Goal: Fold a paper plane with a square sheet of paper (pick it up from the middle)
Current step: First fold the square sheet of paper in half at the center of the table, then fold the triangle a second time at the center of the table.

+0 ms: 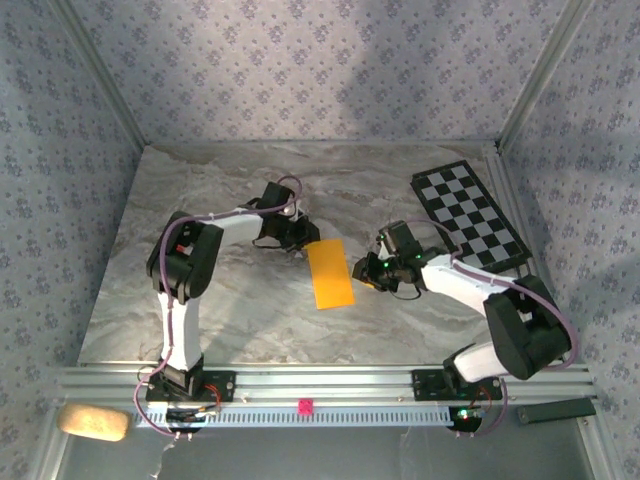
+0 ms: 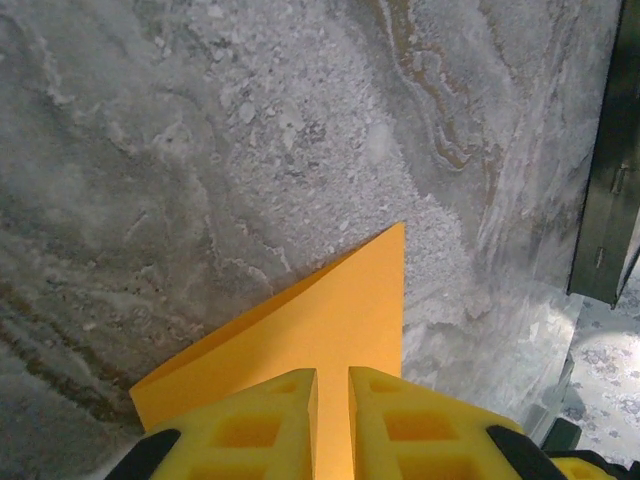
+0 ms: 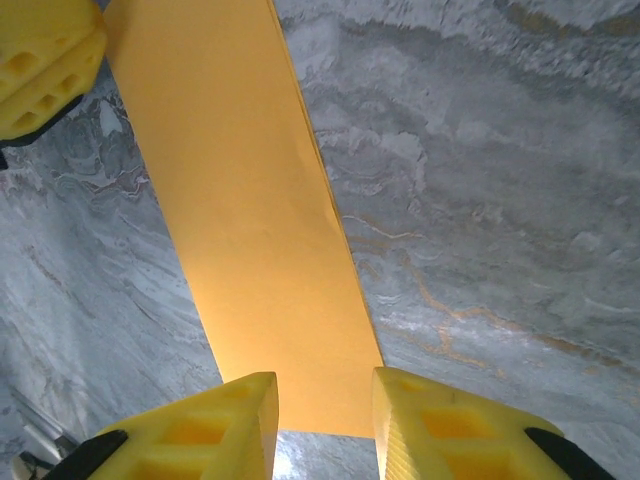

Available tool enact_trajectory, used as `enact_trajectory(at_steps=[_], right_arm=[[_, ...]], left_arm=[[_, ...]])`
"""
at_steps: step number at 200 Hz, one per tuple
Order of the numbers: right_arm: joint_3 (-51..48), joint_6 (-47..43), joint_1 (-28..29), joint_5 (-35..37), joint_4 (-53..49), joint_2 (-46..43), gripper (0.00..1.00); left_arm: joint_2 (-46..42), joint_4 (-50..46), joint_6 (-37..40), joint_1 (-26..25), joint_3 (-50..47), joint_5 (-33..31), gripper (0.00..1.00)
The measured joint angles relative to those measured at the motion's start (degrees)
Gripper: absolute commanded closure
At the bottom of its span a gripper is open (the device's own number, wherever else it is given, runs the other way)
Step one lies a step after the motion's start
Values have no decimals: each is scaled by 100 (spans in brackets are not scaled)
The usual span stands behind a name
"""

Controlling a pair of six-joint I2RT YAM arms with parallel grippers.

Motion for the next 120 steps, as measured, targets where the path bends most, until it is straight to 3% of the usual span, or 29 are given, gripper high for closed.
enact_trajectory(at_steps=[120], right_arm=[[-144, 149, 138, -542, 109, 437, 59]], left_arm=[[72, 195, 197, 13, -289, 15, 85]])
